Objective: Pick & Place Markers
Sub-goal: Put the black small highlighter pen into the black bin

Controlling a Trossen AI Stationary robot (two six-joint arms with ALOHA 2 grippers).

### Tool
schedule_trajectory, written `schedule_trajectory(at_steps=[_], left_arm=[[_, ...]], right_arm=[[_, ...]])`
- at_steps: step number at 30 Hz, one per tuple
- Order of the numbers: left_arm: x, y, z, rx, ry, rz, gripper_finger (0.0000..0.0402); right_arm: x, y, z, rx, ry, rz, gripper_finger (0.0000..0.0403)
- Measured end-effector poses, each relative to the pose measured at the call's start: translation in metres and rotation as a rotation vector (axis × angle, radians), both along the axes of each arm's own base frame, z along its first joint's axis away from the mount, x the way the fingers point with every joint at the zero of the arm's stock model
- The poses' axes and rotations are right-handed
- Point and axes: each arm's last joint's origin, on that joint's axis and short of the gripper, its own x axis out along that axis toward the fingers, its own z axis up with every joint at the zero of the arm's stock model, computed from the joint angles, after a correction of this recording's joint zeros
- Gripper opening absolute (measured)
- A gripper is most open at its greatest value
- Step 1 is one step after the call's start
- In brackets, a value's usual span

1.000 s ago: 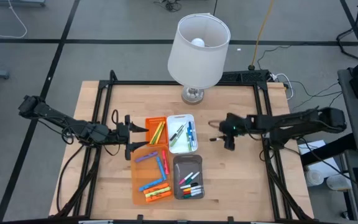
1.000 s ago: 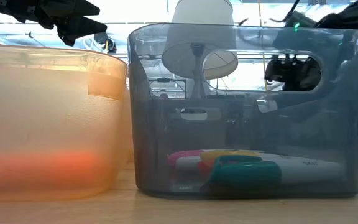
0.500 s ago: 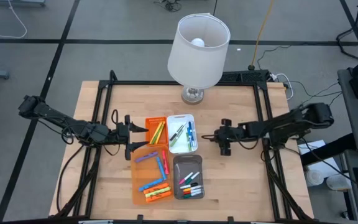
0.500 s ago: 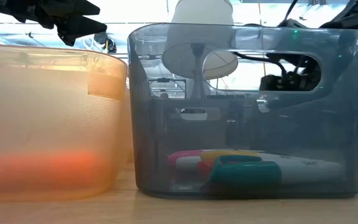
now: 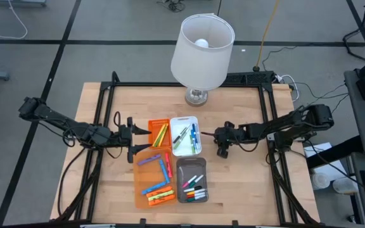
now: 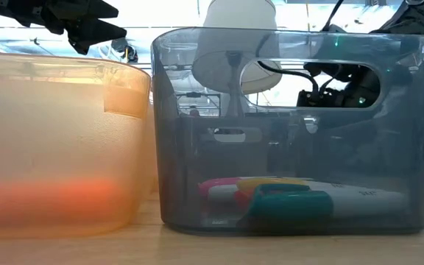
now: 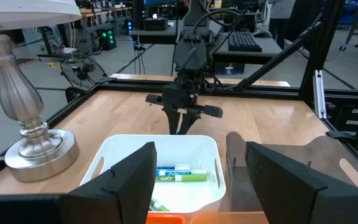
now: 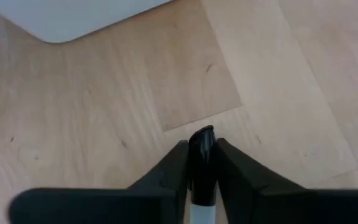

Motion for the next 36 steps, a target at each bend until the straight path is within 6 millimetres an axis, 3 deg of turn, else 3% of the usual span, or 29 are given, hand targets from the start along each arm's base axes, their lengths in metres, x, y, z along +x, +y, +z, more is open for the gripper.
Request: schedule_trajectory(at_steps=[4, 8, 13, 17, 23, 30, 36], left_arm=[[0.000, 0.000, -0.001, 0.002, 0.006, 0.000, 0.0250], [0.000, 0.000, -0.001, -0.001, 0.006, 0.001, 0.0250], [0.000, 0.000, -0.001, -0.005, 0.007, 0.001, 0.0250], [0.000, 0.000, -0.001, -0.004, 0.008, 0.001, 0.0250], [0.000, 0.000, -0.001, -0.001, 0.008, 0.001, 0.0250], [0.000, 0.000, -0.001, -0.001, 0.007, 0.000, 0.0250], [0.000, 0.000, 0.000, -0.004, 0.004, 0.001, 0.0250]], right_arm=[[-0.001, 0.001, 0.000, 0.021, 0.006, 0.014, 0.0028], [0.005, 0.004, 0.003, 0.004, -0.065, 0.014, 0.0028], [0.018, 0.021, 0.013, -0.014, -0.247, 0.138, 0.0028], [0.019, 0.035, 0.031, -0.066, -0.363, 0.177, 0.0028], [0.002, 0.049, 0.057, -0.169, -0.437, 0.110, 0.0028], [0.001, 0.088, 0.091, -0.123, -0.657, 0.264, 0.0028], [0.033, 0.135, 0.121, -0.182, -0.651, 0.366, 0.0028]])
